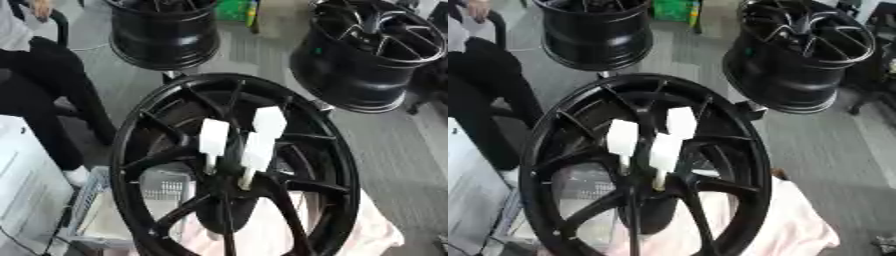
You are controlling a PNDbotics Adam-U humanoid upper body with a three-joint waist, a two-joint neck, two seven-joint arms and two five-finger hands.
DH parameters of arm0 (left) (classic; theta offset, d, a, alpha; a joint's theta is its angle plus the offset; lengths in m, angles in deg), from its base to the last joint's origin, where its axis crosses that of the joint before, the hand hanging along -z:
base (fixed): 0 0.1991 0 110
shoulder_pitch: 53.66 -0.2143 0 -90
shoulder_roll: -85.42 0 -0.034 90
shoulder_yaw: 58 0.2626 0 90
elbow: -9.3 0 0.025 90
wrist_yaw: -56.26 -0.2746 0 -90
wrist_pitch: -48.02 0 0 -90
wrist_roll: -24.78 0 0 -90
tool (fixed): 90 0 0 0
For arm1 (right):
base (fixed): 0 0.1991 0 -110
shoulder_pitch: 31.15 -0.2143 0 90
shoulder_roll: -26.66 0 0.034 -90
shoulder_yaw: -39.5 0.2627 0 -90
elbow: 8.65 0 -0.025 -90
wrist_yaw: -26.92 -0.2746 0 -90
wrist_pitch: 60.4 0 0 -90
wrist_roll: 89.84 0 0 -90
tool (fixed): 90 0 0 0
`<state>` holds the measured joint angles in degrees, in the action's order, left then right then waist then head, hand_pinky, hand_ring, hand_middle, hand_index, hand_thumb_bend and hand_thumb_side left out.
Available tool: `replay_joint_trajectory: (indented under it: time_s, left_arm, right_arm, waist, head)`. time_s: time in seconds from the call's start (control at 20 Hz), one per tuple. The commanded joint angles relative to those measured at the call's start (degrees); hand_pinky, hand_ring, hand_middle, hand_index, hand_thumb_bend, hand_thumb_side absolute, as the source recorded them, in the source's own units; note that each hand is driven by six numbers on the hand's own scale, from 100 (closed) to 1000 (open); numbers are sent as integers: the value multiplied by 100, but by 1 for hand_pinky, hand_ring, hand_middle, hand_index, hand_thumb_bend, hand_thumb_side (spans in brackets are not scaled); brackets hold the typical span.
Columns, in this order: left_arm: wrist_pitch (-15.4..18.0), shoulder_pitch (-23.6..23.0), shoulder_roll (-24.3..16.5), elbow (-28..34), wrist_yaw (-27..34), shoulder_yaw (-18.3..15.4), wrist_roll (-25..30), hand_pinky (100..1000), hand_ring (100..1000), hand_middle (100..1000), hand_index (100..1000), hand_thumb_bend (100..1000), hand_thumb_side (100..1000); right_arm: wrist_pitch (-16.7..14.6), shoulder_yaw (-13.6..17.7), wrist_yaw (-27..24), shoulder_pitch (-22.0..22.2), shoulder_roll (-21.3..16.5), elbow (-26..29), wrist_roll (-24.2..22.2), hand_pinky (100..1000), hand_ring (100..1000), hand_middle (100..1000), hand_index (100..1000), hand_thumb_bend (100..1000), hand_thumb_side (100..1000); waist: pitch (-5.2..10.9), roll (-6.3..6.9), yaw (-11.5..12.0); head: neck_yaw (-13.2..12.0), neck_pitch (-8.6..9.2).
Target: Pull the pin out of the wheel hub.
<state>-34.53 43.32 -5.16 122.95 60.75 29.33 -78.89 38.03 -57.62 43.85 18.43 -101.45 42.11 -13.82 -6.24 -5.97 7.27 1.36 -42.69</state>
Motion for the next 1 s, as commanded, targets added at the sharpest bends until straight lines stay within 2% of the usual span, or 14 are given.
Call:
replay_joint_trajectory:
  time_s: [0.05,0.95,1.0]
  left_arm:
    - [-8,17,-64,95,-7,-25,13,769,931,744,806,100,705]
    - [0,10,-44,95,8,-33,18,769,933,745,806,100,702]
    - [0,9,-43,95,10,-30,19,768,933,745,805,100,701]
  right_arm:
    - [-166,143,141,-149,-157,-105,-45,878,887,875,919,100,537]
    - [-137,219,31,-197,-170,-49,84,867,866,852,903,100,491]
    - [-147,238,15,-216,-151,-27,98,853,818,786,868,100,478]
  waist:
    - [74,22,-21]
    - [96,30,-47]
    - [100,33,-39]
  head:
    - [-27,28]
    - [-53,27]
    - [-48,19]
